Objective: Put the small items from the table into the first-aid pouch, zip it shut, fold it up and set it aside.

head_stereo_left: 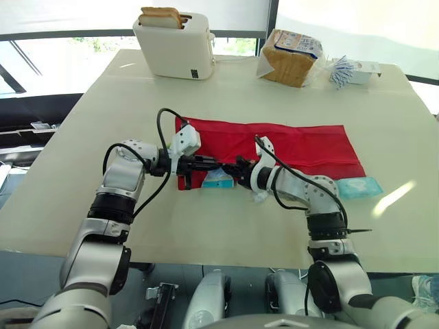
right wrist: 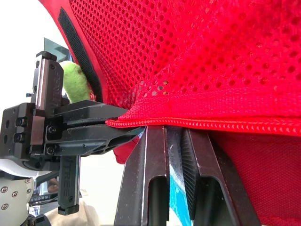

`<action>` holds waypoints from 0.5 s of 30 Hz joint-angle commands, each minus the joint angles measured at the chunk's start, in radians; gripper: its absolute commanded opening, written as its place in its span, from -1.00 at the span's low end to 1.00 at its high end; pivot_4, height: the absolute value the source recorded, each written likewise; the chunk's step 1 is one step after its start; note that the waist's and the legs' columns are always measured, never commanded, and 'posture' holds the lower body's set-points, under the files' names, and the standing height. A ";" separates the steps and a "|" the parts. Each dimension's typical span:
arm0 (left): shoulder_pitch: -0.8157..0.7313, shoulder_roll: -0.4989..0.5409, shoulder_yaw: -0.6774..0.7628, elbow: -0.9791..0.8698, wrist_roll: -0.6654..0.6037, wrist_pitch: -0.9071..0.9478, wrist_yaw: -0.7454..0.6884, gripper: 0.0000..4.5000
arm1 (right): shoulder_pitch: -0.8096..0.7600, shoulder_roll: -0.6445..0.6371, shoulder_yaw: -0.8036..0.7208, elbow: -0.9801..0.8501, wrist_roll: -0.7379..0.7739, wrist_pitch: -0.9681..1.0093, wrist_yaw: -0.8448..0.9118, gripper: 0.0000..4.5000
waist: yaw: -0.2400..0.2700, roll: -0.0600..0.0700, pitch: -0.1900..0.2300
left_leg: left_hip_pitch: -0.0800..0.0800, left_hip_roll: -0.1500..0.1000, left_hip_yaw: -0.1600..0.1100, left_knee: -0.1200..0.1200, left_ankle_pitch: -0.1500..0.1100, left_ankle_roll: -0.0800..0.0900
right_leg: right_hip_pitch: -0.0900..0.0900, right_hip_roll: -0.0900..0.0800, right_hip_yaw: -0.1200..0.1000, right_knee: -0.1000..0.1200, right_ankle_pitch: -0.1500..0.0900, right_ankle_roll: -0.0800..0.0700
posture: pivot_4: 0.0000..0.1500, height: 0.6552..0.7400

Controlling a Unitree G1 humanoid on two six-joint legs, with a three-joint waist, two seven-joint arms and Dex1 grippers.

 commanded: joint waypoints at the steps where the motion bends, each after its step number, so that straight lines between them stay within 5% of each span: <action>1: -0.012 0.001 0.000 0.012 -0.007 -0.012 -0.011 -1.00 | 0.029 -0.040 0.043 -0.057 -0.084 -0.014 0.093 -0.59 | 0.000 0.000 0.000 | 0.000 0.000 0.000 0.000 0.000 0.000 | 0.000 0.000 0.000 0.000 0.000 0.000 | 1.00 1.00; 5: -0.038 -0.005 -0.004 0.072 0.007 -0.017 0.003 -1.00 | 0.082 -0.114 0.117 -0.256 -0.137 -0.024 0.208 0.08 | 0.002 0.001 0.001 | -0.001 -0.001 0.000 0.000 0.000 0.000 | -0.001 0.000 0.000 -0.001 0.000 0.000 | 1.00 1.00; 11: -0.038 -0.013 -0.006 0.075 0.007 -0.010 0.007 -1.00 | 0.108 -0.378 0.332 -0.584 -0.323 -0.100 0.462 0.08 | 0.000 0.001 0.001 | -0.002 -0.001 0.001 0.000 -0.001 0.001 | -0.003 0.000 0.001 0.000 0.000 0.000 | 1.00 1.00; 15: -0.033 -0.011 -0.002 0.060 -0.001 0.015 0.009 -1.00 | 0.096 -0.426 0.401 -0.591 -0.404 -0.143 0.553 -0.44 | -0.002 0.001 0.001 | -0.002 0.001 0.000 -0.001 -0.002 0.004 | -0.004 0.002 0.001 0.001 0.000 0.000 | 1.00 1.00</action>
